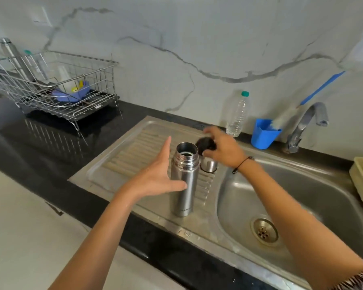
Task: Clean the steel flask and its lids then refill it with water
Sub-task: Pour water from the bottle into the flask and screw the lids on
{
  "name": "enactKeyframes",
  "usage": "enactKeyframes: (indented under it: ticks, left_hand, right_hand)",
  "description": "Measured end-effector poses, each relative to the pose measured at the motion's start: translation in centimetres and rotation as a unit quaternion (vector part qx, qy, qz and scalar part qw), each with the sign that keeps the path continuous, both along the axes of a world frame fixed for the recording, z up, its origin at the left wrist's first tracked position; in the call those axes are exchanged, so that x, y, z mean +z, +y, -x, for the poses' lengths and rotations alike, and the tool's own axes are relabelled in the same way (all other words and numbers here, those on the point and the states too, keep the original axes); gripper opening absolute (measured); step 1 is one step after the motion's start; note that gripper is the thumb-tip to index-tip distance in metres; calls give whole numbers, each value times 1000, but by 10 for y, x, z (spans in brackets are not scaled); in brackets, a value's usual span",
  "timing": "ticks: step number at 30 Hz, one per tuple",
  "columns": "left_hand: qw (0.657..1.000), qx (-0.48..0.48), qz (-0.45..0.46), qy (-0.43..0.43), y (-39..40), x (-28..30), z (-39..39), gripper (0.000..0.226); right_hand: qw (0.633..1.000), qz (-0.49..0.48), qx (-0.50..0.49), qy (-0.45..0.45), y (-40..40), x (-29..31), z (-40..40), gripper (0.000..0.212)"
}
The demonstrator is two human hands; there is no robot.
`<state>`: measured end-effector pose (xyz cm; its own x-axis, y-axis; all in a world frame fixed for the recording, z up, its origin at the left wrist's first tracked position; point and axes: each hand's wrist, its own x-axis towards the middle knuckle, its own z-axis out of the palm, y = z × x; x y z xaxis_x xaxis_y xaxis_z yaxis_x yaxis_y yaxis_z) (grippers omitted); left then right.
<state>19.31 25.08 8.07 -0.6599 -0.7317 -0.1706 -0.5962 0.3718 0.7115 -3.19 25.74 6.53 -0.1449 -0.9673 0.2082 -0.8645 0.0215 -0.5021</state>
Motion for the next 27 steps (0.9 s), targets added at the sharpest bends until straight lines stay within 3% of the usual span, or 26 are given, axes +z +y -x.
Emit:
enactKeyframes:
  ticks: [3,5,8,11,27]
  left_hand:
    - [997,30,-4,71,5,-1,12,114]
    - [991,46,-5,129,6,-9,19,99]
    - [975,77,-6,207,9,-28,24,67]
    - [959,95,-24,265,9,-43,27,61]
    - [950,83,-14,301,4,-55,31,59]
  right_hand:
    - [999,42,8,-33,21,57,-7,58]
    - [998,48,26,-31,35,79,-19,56]
    - [997,28,76,-11,47,92,-39,57]
    - [993,13,114,29,48,92,-50,59]
    - [968,-75,160,179,39,106,-69,58]
